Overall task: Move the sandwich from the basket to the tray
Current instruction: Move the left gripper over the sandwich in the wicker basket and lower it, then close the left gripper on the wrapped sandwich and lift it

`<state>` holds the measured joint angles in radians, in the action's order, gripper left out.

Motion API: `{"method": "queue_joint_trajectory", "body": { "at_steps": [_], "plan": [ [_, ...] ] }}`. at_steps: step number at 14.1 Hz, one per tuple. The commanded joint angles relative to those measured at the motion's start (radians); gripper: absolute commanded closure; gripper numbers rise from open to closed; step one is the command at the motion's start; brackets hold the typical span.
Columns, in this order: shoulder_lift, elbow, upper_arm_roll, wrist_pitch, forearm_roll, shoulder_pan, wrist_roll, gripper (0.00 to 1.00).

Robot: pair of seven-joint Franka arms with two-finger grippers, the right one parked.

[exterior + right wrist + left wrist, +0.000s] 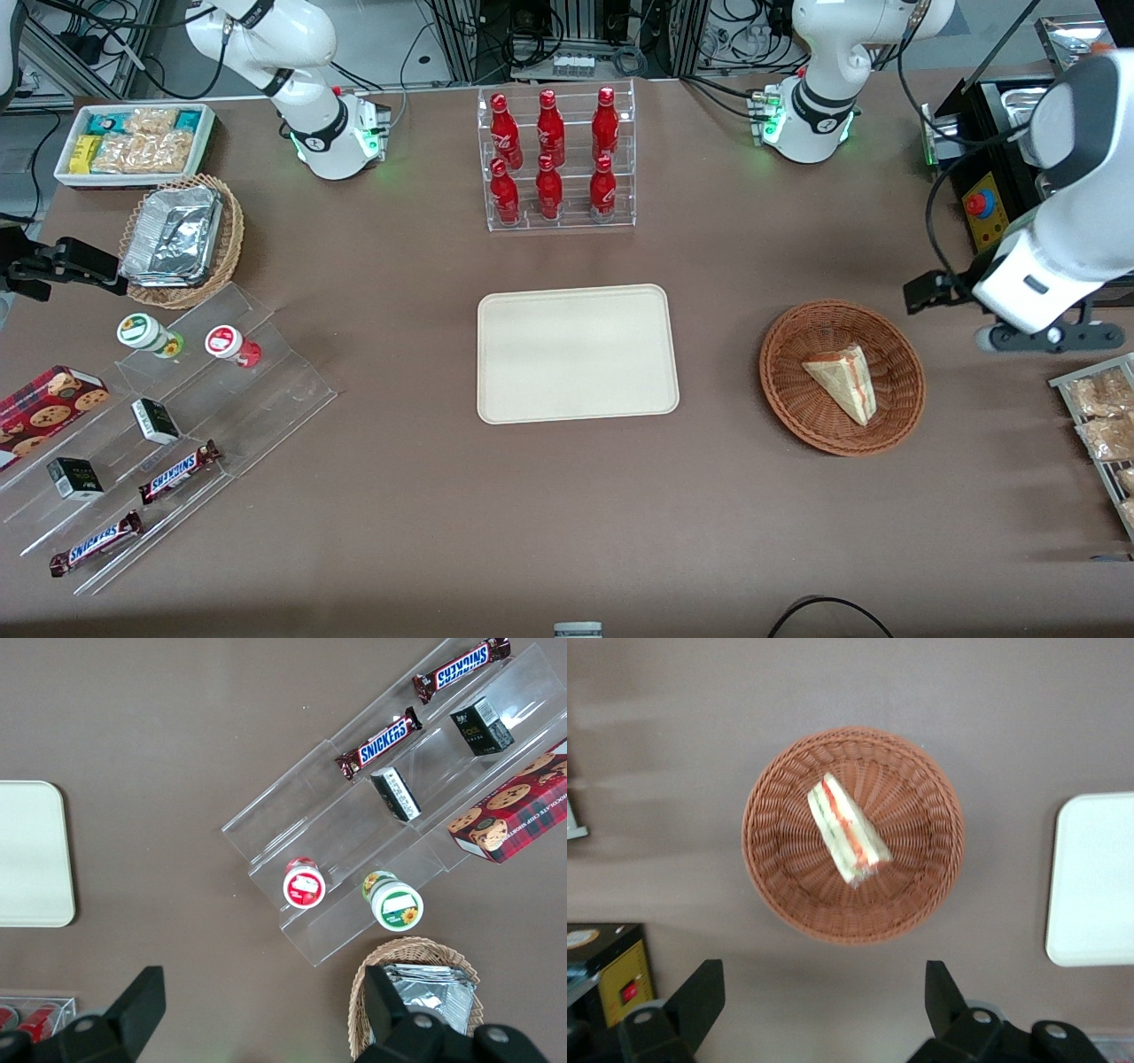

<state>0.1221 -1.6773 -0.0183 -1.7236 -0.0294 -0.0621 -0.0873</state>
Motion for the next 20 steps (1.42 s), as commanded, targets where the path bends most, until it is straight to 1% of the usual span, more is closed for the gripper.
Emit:
{"method": "queue_joint_trajectory", "body": {
  "at_steps": [1,4,7,9,16,20],
  "plan": [
    [-0.032,-0.135,0.000,-0.152,-0.006,0.001,-0.057,0.00],
    [-0.022,-0.251,0.000,-0.310,-0.007,0.001,-0.170,0.00],
    [-0.018,-0.359,0.000,-0.463,-0.006,0.001,-0.215,0.00],
    [0.002,-0.393,0.000,-0.534,-0.006,0.001,-0.279,0.00],
    [0.033,-0.501,0.001,-0.682,-0.006,0.001,-0.367,0.00],
    [0.067,-0.522,0.001,-0.732,-0.006,0.001,-0.428,0.00]
  ]
}}
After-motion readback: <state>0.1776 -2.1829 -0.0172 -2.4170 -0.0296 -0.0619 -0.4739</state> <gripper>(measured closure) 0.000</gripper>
